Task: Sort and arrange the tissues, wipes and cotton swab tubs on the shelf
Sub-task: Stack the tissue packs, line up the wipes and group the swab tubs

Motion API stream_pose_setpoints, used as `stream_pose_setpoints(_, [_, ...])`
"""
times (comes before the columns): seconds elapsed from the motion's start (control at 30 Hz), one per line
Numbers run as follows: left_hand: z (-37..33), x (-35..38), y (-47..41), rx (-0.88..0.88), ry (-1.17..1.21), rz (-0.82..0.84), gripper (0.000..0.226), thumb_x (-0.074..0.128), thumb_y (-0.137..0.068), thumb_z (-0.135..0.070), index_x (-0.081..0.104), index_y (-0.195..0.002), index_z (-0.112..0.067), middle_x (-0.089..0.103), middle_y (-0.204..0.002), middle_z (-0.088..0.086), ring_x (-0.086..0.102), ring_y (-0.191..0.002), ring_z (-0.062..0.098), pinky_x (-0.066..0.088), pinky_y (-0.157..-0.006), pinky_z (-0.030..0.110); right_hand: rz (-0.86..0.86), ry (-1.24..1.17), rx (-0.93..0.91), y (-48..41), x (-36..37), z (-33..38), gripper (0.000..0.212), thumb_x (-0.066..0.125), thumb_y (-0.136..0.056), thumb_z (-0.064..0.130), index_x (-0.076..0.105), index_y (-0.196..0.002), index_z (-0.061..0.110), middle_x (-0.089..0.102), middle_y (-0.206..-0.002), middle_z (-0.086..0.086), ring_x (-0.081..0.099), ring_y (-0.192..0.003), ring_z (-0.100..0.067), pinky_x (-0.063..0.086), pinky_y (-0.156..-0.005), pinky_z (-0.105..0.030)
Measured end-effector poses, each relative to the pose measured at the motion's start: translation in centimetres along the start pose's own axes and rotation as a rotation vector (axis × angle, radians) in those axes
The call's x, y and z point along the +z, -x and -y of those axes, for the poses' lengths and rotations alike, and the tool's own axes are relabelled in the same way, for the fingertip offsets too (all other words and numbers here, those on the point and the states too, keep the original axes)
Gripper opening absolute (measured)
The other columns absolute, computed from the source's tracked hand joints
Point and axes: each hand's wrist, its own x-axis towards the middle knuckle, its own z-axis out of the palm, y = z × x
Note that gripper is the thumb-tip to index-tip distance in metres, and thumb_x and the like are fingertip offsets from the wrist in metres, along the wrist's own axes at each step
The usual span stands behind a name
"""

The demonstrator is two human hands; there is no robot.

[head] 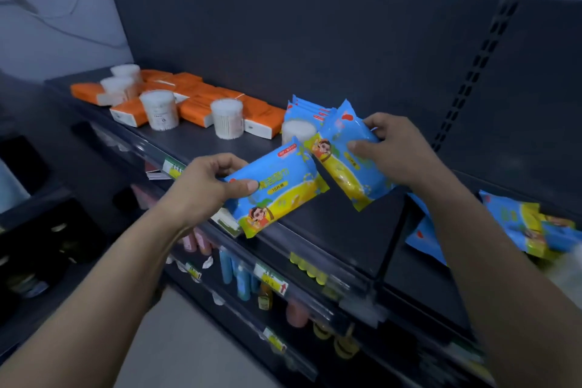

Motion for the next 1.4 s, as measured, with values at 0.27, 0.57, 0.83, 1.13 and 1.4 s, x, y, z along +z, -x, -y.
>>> stream_pose_setpoints(0.27, [0.6,-2.8,-8.7,0.062,-0.017,-0.179,0.017,0.068,-0.081,-0.006,0.054,-0.076,-0.014,0.066,-0.079,0.002,0.06,-0.061,0.009,0.047,-0.055,0.021,-0.152,0.036,0.009,-8.1,1.9,-0.3,0.022,0.065,-0.082,0.021,0.062,-0.1,0.01,0.068,-0.098,-0.005,0.065,-0.088,-0.022,0.054,-0.077,-0.038])
stream_pose_setpoints(0.57, [0.5,-2.8,-19.5,0.243,-0.273,-0.242,0.014,0.067,-0.081,-0.004,0.054,-0.088,-0.004,0.057,-0.078,0.003,0.049,-0.058,0.01,0.037,-0.046,0.01,-0.219,0.234,0.146,-11.9,1.2,-1.8,0.022,0.068,-0.081,0.017,0.065,-0.102,0.014,0.067,-0.1,-0.006,0.062,-0.091,-0.024,0.053,-0.079,-0.039])
stream_pose_setpoints(0.83, [1.6,-2.0,-27.8,0.426,-0.435,0.098,0.017,0.067,-0.077,-0.002,0.055,-0.083,-0.012,0.057,-0.078,-0.001,0.051,-0.071,0.016,0.036,-0.054,0.01,-0.262,0.412,0.367,-13.2,2.8,-2.1,0.019,0.073,-0.076,0.016,0.068,-0.094,0.018,0.069,-0.095,-0.007,0.061,-0.092,-0.025,0.05,-0.08,-0.035])
stream_pose_setpoints(1.13, [1.8,-0.1,-33.0,0.554,-0.485,0.435,0.018,0.069,-0.076,-0.004,0.057,-0.086,-0.016,0.059,-0.086,-0.004,0.053,-0.076,0.012,0.033,-0.059,0.017,-0.297,0.495,0.555,-13.5,5.8,-2.0,0.03,0.07,-0.076,0.014,0.068,-0.106,0.02,0.067,-0.101,-0.006,0.059,-0.092,-0.025,0.045,-0.076,-0.028])
stream_pose_setpoints(1.4, [2.8,2.8,-33.3,0.514,-0.475,0.727,0.025,0.071,-0.073,0.0,0.055,-0.074,-0.018,0.06,-0.082,0.003,0.051,-0.076,0.014,0.038,-0.068,0.024,-0.234,0.553,0.597,-13.0,6.5,-2.2,0.039,0.071,-0.078,0.015,0.065,-0.116,0.018,0.062,-0.106,-0.005,0.057,-0.106,-0.025,0.041,-0.083,-0.026])
